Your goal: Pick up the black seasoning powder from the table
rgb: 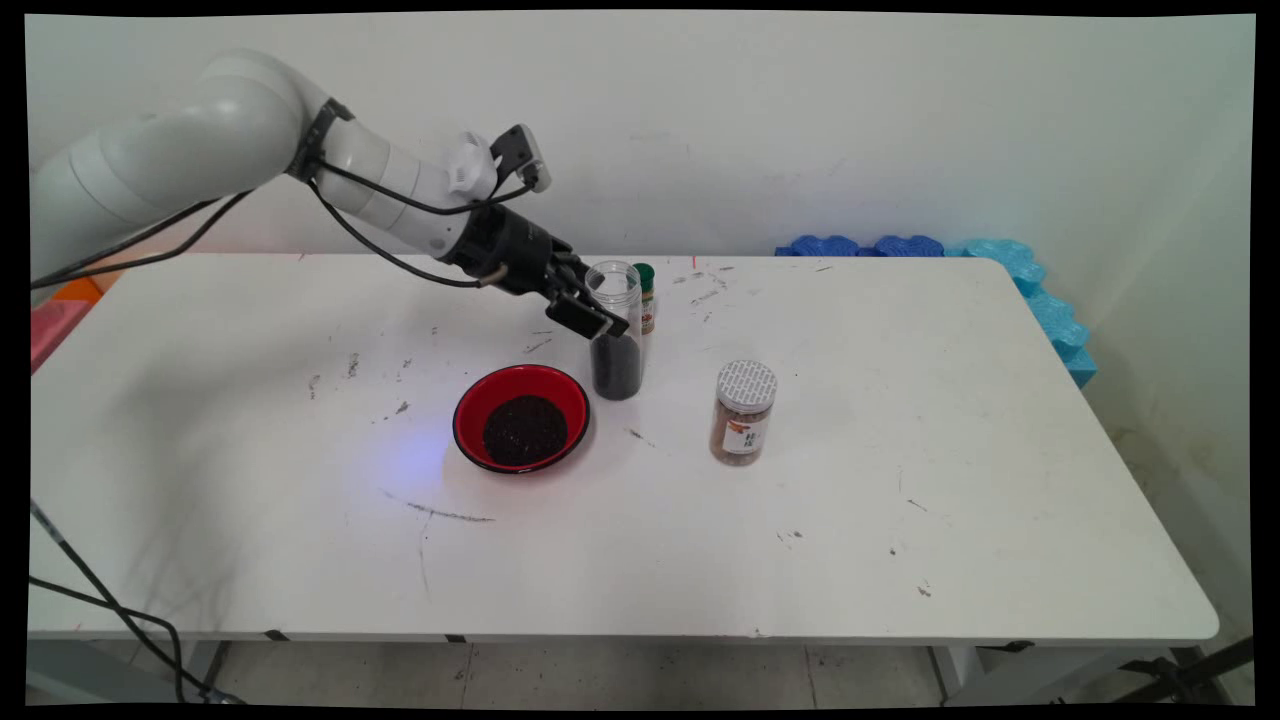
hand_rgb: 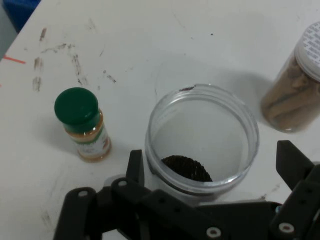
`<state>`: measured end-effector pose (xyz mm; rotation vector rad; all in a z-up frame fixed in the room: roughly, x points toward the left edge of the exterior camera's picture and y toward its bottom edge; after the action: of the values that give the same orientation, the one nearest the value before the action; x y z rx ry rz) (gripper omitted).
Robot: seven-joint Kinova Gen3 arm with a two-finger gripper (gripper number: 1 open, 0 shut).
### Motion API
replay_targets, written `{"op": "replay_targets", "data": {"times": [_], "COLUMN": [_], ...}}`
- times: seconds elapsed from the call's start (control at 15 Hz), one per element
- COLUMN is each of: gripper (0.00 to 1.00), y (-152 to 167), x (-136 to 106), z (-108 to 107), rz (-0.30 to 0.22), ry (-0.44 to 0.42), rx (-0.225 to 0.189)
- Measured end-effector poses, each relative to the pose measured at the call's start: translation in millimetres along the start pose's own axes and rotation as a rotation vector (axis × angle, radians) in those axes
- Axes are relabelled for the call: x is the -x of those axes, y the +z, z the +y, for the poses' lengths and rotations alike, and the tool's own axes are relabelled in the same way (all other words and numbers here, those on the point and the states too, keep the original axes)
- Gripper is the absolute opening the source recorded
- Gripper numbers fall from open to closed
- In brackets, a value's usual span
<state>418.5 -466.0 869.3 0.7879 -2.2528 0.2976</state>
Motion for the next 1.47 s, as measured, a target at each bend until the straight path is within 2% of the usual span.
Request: {"op": "replay_targets", "data": {"times": [0.73,1.47], "gripper": [1.00,1.00], "y": [17.1,25.0], "x": [1.5,0.0], "z": [-0.2,-2.6], "rz": [0.005,0.016], "ry": [0.014,0.011], "rx": [0.004,-0.014]}}
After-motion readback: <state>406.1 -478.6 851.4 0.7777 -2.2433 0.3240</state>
